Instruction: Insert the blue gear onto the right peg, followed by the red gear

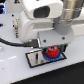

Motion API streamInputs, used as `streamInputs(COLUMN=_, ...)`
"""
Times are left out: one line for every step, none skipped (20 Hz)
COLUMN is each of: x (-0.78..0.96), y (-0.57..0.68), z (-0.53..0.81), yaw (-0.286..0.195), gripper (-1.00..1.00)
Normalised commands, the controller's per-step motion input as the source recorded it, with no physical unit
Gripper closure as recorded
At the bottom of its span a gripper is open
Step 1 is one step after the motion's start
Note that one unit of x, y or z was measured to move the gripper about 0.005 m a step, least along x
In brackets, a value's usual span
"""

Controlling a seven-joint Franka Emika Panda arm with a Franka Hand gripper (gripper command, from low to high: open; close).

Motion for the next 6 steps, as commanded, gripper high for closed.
streamInputs(x=0.02, y=0.07, z=0.44, yaw=0.000, gripper=-1.00)
streamInputs(x=0.01, y=0.03, z=0.58, yaw=0.000, gripper=-1.00)
streamInputs(x=0.01, y=0.08, z=0.60, yaw=0.000, gripper=-1.00)
streamInputs(x=0.00, y=0.09, z=0.65, yaw=0.000, gripper=-1.00)
streamInputs(x=0.01, y=0.21, z=0.69, yaw=0.000, gripper=-1.00)
streamInputs(x=0.00, y=0.24, z=0.77, yaw=0.000, gripper=-1.00)
